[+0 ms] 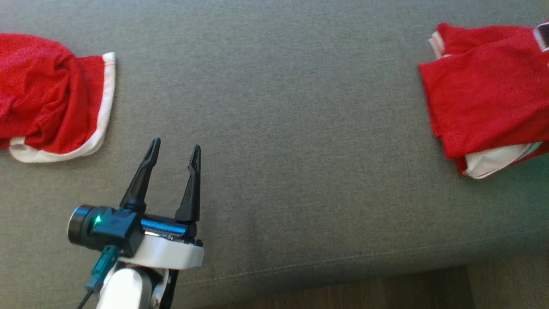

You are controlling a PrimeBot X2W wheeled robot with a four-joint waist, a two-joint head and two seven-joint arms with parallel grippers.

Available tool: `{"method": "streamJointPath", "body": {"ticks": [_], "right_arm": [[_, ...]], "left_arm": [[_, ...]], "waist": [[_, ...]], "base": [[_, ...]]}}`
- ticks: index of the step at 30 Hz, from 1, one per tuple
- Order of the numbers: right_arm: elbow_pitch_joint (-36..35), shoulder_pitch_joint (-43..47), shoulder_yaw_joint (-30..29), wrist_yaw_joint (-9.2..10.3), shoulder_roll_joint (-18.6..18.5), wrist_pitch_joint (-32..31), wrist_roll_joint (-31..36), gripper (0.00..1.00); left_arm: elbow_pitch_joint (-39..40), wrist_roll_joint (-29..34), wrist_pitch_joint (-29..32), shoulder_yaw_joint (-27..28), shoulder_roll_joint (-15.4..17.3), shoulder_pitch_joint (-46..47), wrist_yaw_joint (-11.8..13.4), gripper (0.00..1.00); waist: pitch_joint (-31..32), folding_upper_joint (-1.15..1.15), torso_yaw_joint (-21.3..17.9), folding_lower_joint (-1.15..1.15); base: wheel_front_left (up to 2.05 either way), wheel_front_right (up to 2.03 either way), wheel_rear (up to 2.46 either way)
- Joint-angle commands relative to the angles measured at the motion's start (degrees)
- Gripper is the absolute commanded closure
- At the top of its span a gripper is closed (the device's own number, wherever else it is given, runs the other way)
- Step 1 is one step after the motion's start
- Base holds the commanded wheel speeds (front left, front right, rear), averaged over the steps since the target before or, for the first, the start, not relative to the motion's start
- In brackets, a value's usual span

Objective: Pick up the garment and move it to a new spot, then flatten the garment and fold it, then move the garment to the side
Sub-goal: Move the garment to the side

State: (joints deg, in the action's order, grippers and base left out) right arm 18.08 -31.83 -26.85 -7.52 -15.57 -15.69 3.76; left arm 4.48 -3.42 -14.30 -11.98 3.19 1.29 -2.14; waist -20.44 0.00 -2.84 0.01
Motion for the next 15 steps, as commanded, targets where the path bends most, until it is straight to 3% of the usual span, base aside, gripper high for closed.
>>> {"method": "streamJointPath", "body": {"ticks": [1, 14, 15], "right_arm": [[-3.39, -1.07, 1.16, 0.03, -2.22, -0.98, 0.05, 1.00], [-7.92, 0.19, 0.58, 0.03, -2.16, -0.84, 6.59, 1.00], [-7.94, 0.26, 0.17, 0.03, -1.98, -1.09, 7.42, 0.95]], "left_arm": [[2.17, 0.70, -0.70, 2.00, -0.29, 1.38, -0.47, 0.00], [2.24, 1.02, -0.70, 1.92, -0.30, 2.26, -1.12, 0.00], [2.14, 1.00, -0.70, 1.90, -0.30, 2.30, -1.13, 0.00]], "waist": [[-0.69, 0.00, -0.79, -0.01], [-1.64, 0.00, -0.99, -0.01], [-1.64, 0.00, -0.89, -0.01]], "base": [[0.00, 0.00, 0.00], [0.00, 0.00, 0.00], [0.00, 0.00, 0.00]]}}
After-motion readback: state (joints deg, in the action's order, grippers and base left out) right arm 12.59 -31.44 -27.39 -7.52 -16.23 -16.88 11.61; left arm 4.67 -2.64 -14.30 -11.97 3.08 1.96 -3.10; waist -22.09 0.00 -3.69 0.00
